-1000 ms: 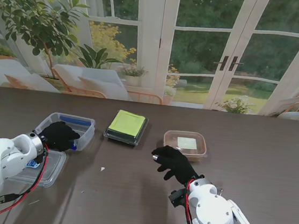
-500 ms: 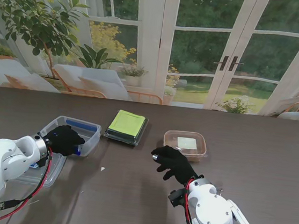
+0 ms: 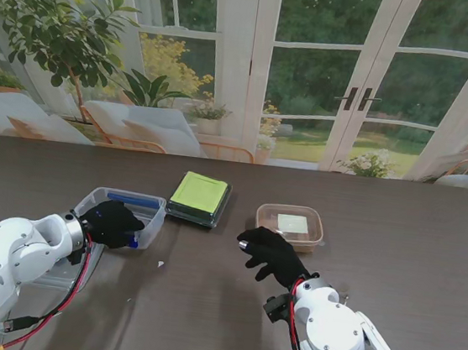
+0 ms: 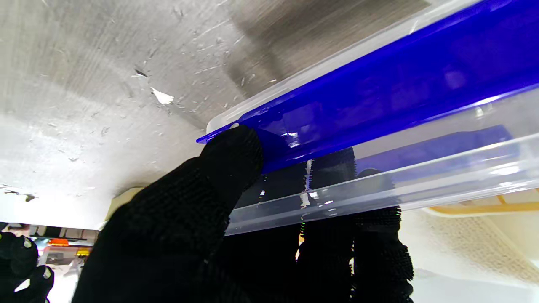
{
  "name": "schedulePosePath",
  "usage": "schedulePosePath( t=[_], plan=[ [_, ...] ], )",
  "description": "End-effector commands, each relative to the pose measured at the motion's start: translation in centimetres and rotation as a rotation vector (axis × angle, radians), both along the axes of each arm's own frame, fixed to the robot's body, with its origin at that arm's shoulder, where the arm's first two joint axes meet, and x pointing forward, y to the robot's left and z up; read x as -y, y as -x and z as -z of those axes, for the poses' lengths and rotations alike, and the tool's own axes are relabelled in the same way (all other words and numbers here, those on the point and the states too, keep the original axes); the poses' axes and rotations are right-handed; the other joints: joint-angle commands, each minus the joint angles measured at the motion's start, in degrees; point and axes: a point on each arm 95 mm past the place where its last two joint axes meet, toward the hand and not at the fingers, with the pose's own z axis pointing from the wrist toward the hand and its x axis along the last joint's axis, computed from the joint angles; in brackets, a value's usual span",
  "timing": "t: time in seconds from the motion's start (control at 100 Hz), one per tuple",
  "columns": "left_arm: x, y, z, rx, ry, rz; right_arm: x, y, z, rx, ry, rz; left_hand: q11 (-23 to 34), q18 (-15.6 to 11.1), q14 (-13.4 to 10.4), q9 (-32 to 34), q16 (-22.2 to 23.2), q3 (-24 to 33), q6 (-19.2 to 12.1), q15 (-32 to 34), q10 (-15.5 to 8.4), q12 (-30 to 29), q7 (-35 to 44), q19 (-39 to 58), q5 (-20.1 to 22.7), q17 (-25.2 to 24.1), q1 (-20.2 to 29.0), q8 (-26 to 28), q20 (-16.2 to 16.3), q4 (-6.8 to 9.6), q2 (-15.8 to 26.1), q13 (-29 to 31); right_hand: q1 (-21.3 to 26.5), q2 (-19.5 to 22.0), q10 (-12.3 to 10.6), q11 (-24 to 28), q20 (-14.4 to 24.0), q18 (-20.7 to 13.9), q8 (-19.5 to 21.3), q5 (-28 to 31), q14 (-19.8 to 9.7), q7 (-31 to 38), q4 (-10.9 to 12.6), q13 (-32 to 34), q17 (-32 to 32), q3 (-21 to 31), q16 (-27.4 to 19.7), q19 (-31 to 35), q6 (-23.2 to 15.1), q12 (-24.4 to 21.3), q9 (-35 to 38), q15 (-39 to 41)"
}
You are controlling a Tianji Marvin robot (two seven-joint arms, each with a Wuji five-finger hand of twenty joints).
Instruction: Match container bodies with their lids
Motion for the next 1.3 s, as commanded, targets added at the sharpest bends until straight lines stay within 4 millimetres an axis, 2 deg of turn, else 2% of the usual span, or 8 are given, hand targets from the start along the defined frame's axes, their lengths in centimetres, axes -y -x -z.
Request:
schedulePosePath(
  t=[0.0,0.73,1.29],
  plan=[
    [0.9,0.0,-0.2,-0.007,0.001,0.023,-0.3,0.2,0.0,-0.007,-0.008,-0.010,0.89,-1.51,0.90,0.60,0.56,1.65,-2.53,1.77,1.43,1.21,4.39,2.59,1.05,0.04,4.78,1.64,1.02,0.63,4.41,0.78,0.26,0.61,0.42,0.91,0.48,-1.28,-0.04,-0.77,0.14,0.03,-0.43,-1.16,-13.90,1.64,-0.43,0.16,-0.38,0.26,-1.99,0.34],
    [3.0,1.7,-1.6,-0.104,-0.103,0.105,-0.3,0.3,0.0,-0.015,-0.018,-0.013,1.53,-1.12,0.64,0.68,0.15,1.33,-2.97,2.46,1.16,0.95,4.31,2.94,1.42,0.15,4.33,1.83,1.58,0.59,4.53,1.06,0.28,0.70,0.46,0.92,0.46,-1.31,-0.04,-0.85,0.26,0.03,-0.42,-1.22,-13.97,1.63,-0.46,0.14,-0.32,0.23,-2.07,0.31],
    [6.5,2.6,-1.5,-0.131,-0.039,0.149,-0.4,0.2,-0.1,-0.014,-0.020,-0.011,1.95,-0.55,0.20,0.12,0.43,0.66,-2.43,3.49,1.28,0.53,2.80,3.94,1.11,0.51,4.08,1.10,2.33,0.57,5.42,1.50,0.32,0.70,0.47,0.94,0.48,-1.28,-0.04,-0.81,0.13,0.05,-0.41,-1.18,-13.97,1.65,-0.44,0.15,-0.31,0.23,-2.06,0.34]
  ],
)
